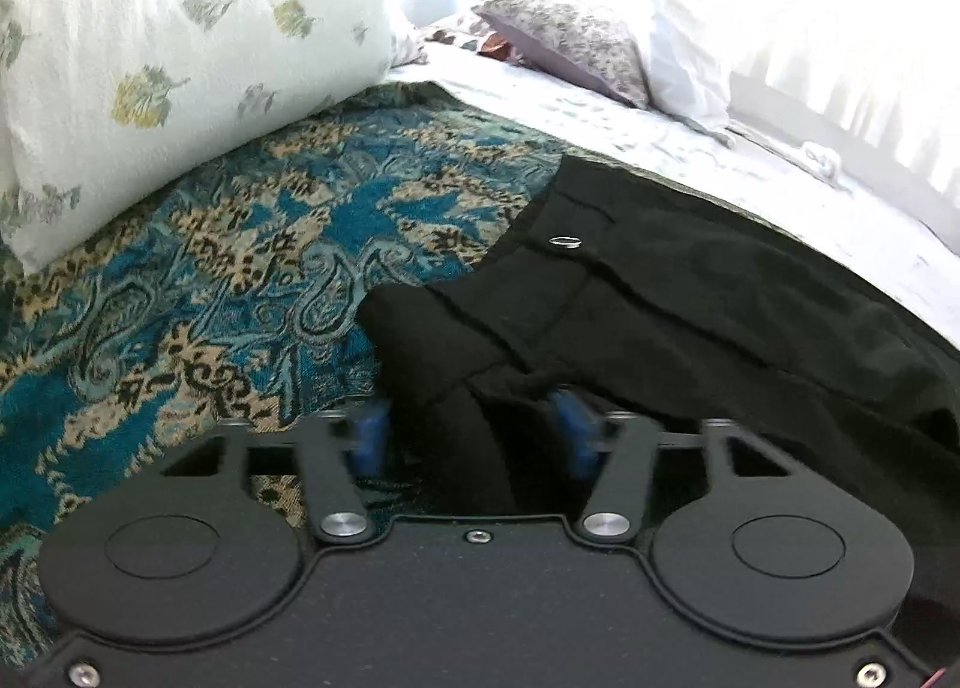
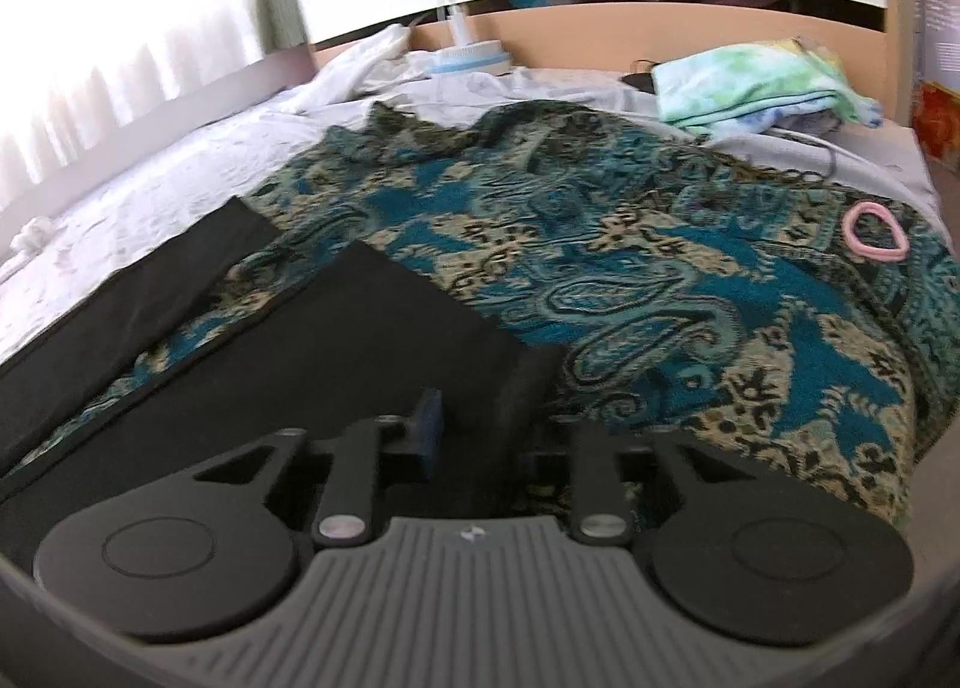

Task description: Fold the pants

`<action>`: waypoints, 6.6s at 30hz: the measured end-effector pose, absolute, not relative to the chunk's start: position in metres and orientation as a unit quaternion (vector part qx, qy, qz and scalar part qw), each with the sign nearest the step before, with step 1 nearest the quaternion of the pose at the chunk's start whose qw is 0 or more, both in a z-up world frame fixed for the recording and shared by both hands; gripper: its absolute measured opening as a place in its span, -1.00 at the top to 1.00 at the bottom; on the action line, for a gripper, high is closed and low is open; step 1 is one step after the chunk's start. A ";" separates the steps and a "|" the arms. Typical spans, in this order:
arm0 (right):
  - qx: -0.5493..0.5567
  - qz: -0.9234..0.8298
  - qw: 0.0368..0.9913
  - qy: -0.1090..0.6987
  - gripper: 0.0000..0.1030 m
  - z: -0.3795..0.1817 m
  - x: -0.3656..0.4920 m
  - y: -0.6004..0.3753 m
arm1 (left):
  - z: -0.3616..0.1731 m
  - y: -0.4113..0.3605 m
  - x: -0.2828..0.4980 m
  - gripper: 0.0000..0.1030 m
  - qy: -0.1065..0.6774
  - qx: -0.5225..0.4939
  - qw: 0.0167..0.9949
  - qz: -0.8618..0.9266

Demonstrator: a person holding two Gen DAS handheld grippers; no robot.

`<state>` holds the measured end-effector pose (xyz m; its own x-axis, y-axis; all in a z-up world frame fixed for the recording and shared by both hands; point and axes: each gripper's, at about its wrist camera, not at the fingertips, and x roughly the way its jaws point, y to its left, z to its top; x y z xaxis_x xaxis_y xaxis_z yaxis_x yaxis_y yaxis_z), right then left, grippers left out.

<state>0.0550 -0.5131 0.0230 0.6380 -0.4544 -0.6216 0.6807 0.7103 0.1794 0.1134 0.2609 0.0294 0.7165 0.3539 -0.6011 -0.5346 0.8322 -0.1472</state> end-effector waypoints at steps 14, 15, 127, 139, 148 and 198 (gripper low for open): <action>0.159 -0.339 0.892 0.252 0.91 0.063 0.036 -0.509 | 0.086 0.228 0.092 0.72 0.273 -0.068 0.929 0.242; 0.156 -0.340 0.893 0.251 0.90 0.064 0.033 -0.509 | 0.089 0.227 0.088 0.72 0.274 -0.063 0.929 0.241; 0.215 -0.267 0.893 0.292 0.92 0.051 0.391 -0.393 | 0.056 0.187 0.353 0.97 0.283 -0.189 0.874 0.346; 0.235 -0.217 0.921 0.224 0.91 0.100 0.174 -0.431 | 0.110 0.193 0.183 0.97 0.243 -0.186 0.913 0.270; 0.251 -0.255 0.898 0.257 0.92 0.069 0.052 -0.453 | 0.103 0.182 0.075 0.97 0.246 -0.174 0.924 0.236; 0.249 -0.308 0.887 0.236 0.72 0.017 -0.041 -0.505 | 0.050 0.199 0.027 0.98 0.313 -0.090 0.907 0.268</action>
<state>-0.0411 -0.5048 0.0169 0.6989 -0.4288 -0.5724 0.6641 0.6862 0.2968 0.0274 0.1994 0.0502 0.6599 0.4298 -0.6163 -0.5431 0.8397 0.0040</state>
